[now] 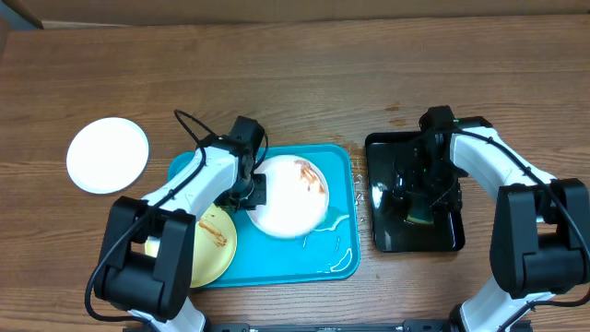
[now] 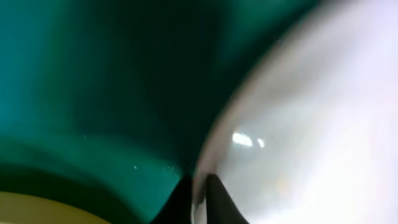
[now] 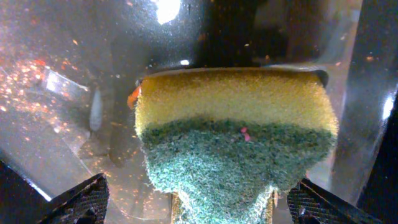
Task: Clean dirty plates on tray and stack at the side
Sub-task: 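Grasp the rim of the stained white plate with the left gripper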
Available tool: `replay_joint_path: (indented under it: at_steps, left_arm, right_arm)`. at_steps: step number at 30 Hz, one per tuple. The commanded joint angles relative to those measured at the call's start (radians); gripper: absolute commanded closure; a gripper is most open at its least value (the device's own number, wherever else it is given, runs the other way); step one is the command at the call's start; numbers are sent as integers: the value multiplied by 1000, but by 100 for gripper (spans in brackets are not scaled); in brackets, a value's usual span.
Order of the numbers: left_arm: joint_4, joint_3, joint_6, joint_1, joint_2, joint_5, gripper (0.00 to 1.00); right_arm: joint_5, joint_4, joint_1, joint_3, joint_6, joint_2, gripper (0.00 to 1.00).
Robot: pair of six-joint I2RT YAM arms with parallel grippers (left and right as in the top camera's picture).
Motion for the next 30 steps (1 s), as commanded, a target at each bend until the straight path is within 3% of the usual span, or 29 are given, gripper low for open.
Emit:
replay_joint_path:
  at_steps: [1,6,13,17,22,23,25,27,30]
  left_arm:
    - [8,-16,-10,-2,2,2,96]
    - [10,-16,141,-2,2,-14,96]
    - [34,-16,225,-2,2,-258,96]
    - [76,-16,339,-2,2,-259,96]
    - [124,-16,386,-2,2,-226,96]
    - [130,-16,386,-2,2,-207,92]
    - [133,-16,368,-2,2,-166,66]
    - [127,-16,343,-2,2,-132,63]
    - [101,-16,274,-2,2,-86,71]
  right_arm:
    - [-6,4,3,-1,1,-19,7]
    - [-6,4,3,-1,1,-19,7]
    - [-6,9,3,-1,1,-19,7]
    - [-6,6,3,-1,1,-19,8]
    - [-6,7,3,-1,1,-19,8]
    - [-6,7,3,-1,1,-19,8]
    - [-6,7,3,-1,1,-19,8]
    - [-6,8,3,-1,1,-19,8]
    - [-6,16,3,-1,1,-19,8]
